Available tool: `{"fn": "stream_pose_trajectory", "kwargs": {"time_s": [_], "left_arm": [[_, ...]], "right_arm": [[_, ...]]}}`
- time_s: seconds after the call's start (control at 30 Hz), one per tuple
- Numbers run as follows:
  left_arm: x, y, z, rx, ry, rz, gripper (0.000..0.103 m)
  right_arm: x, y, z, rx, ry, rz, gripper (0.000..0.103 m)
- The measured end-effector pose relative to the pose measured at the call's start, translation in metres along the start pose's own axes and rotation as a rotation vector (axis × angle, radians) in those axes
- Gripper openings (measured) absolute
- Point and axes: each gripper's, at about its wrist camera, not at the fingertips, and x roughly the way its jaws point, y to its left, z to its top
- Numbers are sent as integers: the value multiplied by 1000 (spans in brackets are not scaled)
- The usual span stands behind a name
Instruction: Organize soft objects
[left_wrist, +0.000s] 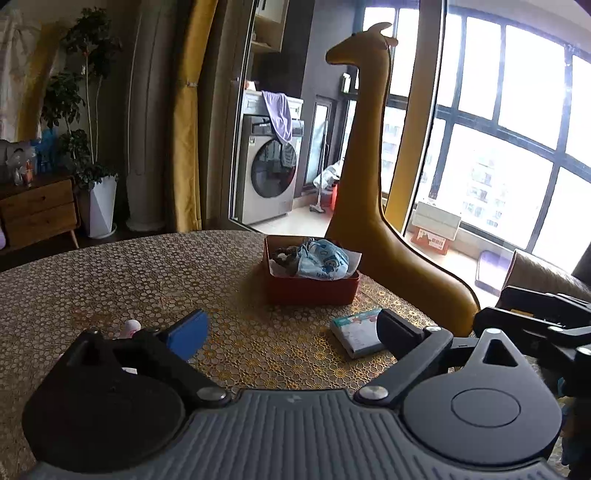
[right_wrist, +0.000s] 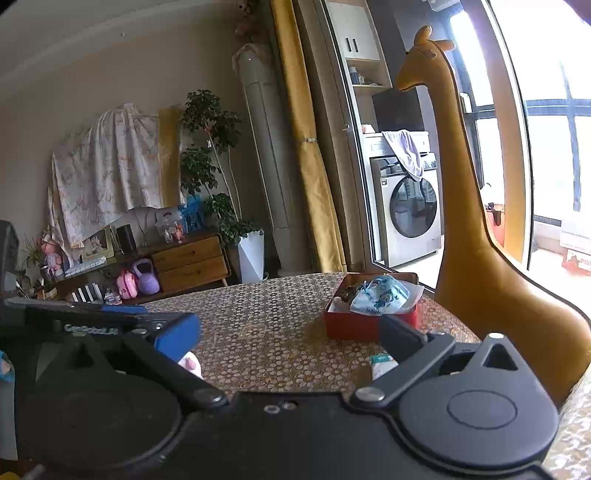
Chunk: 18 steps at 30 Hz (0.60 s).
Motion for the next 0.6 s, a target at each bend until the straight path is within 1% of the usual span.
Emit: {"fn": "stream_pose_trajectory", "kwargs": {"time_s": [0.23, 0.43, 0.6], "left_arm": [[-17, -7, -7, 34, 0, 11, 100], [-30, -5, -10, 7, -2, -6, 101], [-40, -6, -10, 20, -11, 18, 101]], "right_arm": [[-9, 8, -9, 9, 5, -1, 103], [-17, 11, -10, 10, 7, -18, 103], [-23, 11, -13, 36, 2, -29, 103]]}}
